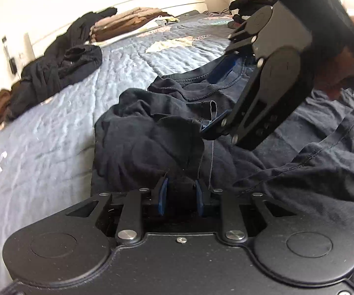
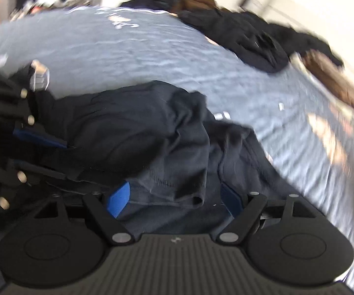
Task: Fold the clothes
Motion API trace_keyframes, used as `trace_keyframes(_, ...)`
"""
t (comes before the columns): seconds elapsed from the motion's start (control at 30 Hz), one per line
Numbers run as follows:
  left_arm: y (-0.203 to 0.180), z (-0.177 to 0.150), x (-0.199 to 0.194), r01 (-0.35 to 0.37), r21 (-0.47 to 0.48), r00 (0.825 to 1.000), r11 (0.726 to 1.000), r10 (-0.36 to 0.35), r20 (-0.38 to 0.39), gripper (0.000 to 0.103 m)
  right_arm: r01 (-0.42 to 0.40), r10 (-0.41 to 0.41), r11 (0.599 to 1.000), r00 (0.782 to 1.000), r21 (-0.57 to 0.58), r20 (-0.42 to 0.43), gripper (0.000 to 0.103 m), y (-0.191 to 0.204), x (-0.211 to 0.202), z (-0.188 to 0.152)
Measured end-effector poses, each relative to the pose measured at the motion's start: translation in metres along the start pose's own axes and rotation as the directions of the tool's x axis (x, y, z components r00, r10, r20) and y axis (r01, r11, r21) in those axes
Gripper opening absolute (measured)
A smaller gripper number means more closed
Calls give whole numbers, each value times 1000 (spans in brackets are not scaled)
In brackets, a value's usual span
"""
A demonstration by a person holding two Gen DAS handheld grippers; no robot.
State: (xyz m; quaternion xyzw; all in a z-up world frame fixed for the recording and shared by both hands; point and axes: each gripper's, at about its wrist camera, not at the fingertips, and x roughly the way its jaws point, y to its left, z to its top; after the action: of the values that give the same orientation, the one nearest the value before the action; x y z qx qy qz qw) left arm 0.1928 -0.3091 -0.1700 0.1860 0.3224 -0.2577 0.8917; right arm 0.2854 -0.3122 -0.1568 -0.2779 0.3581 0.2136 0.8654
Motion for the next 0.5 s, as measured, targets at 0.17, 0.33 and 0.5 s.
trace_keyframes(0.17, 16, 5, -6, 63, -100, 998, 993, -64, -2, 21, 4, -3, 989, 1000, -148, 7, 78, 11, 12, 1)
trace_keyframes(0.33, 21, 5, -6, 85, -125, 996, 989, -87, -11, 21, 7, 4, 957, 999, -289, 37, 73, 19, 15, -2)
trace_keyframes(0.5, 26, 6, -10, 131, -167, 990, 977, -137, -22, 20, -15, 19, 937, 1000, -349, 10, 12, 13, 25, -3)
